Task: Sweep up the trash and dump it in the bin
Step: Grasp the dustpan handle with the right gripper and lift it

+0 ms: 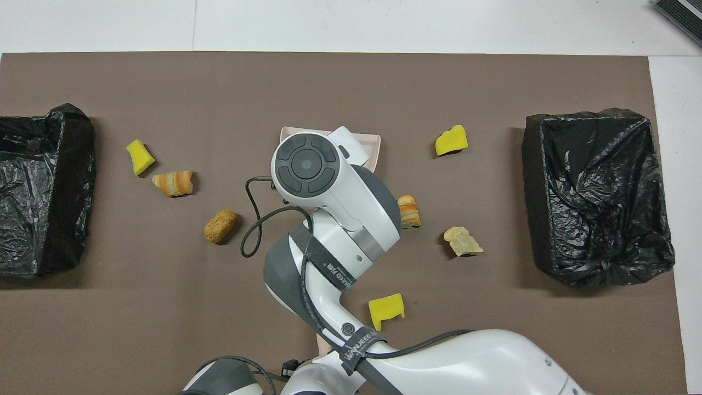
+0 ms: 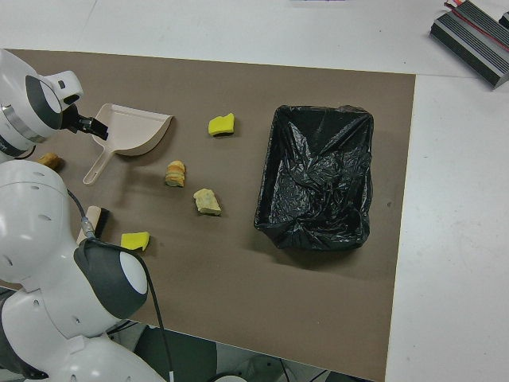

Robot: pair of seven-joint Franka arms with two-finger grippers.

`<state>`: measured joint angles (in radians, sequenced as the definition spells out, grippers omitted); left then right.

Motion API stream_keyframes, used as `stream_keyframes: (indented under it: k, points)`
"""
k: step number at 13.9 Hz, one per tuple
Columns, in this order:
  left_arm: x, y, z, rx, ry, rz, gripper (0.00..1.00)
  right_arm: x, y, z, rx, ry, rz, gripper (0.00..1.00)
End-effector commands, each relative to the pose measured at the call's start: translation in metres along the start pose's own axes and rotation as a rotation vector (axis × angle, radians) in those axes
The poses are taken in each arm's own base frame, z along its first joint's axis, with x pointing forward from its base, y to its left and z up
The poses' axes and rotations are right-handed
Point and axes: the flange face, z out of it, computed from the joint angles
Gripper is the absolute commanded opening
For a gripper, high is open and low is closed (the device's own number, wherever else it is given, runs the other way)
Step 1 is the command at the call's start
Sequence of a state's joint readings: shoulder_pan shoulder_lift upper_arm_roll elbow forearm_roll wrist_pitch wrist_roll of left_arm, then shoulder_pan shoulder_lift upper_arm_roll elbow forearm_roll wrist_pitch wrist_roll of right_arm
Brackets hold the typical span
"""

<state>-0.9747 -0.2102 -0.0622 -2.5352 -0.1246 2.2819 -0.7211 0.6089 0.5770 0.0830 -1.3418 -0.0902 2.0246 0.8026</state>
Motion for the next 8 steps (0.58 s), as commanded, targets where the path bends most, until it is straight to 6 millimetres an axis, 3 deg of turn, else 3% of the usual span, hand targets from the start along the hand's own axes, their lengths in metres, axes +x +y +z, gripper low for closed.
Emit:
stream_keyframes:
  k: [1, 2, 3, 5, 8]
  points:
    - [-0.012, -0.001, 0.002, -0.015, 0.002, -0.019, 0.56, -0.017, 0.006, 0.010, -0.014, -0.011, 0.004, 1.00]
    - [-0.013, -0.001, 0.002, -0.009, -0.004, -0.020, 0.45, -0.026, 0.009, 0.021, -0.029, -0.027, -0.002, 1.00]
    - [-0.013, -0.003, 0.003, -0.003, -0.012, -0.023, 0.25, -0.038, 0.007, 0.032, -0.038, -0.040, -0.013, 1.00]
    - [-0.014, -0.008, 0.005, 0.019, -0.037, -0.033, 0.04, -0.055, 0.003, 0.043, -0.054, -0.056, -0.015, 1.00]
    - [-0.015, -0.015, 0.007, 0.061, -0.087, -0.055, 0.00, -0.069, 0.013, 0.051, -0.067, -0.066, -0.018, 1.00]
